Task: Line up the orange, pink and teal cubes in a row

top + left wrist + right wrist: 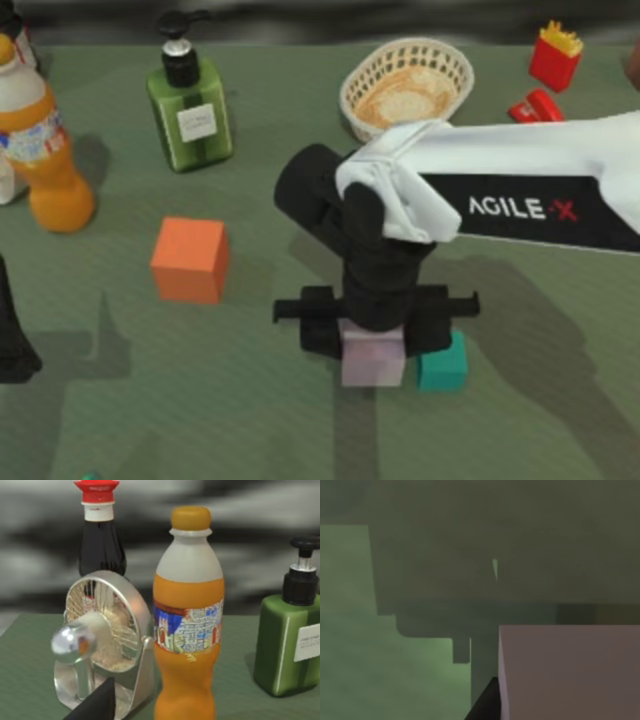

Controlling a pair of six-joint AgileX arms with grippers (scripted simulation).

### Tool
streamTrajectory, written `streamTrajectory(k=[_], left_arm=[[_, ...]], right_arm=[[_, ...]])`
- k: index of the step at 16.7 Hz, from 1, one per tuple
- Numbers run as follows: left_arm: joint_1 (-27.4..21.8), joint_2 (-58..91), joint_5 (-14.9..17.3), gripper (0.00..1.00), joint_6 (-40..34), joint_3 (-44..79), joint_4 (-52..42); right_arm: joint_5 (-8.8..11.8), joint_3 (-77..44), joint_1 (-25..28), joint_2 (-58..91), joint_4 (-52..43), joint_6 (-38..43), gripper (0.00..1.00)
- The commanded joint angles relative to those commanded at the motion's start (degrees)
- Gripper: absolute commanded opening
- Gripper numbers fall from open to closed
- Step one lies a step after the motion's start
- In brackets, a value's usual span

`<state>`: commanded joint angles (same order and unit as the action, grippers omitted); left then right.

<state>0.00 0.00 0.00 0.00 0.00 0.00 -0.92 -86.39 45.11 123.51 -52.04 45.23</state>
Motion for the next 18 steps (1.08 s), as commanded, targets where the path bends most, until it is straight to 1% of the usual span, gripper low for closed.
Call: streamTrajectory(k=[7, 8, 18], left_arm=[[0.0, 0.0, 0.0, 1.0, 0.0, 0.0, 0.0], [0.0, 0.0, 0.0, 1.0, 0.0, 0.0, 0.0], [0.0, 0.0, 0.0, 1.0, 0.0, 0.0, 0.0]], right_arm=[[0.0, 0.0, 0.0, 0.0, 0.0, 0.0, 0.98], [0.0, 0.0, 0.0, 0.0, 0.0, 0.0, 1.0], [0.0, -0.9, 0.0, -0.3, -1.0, 0.0, 1.0]])
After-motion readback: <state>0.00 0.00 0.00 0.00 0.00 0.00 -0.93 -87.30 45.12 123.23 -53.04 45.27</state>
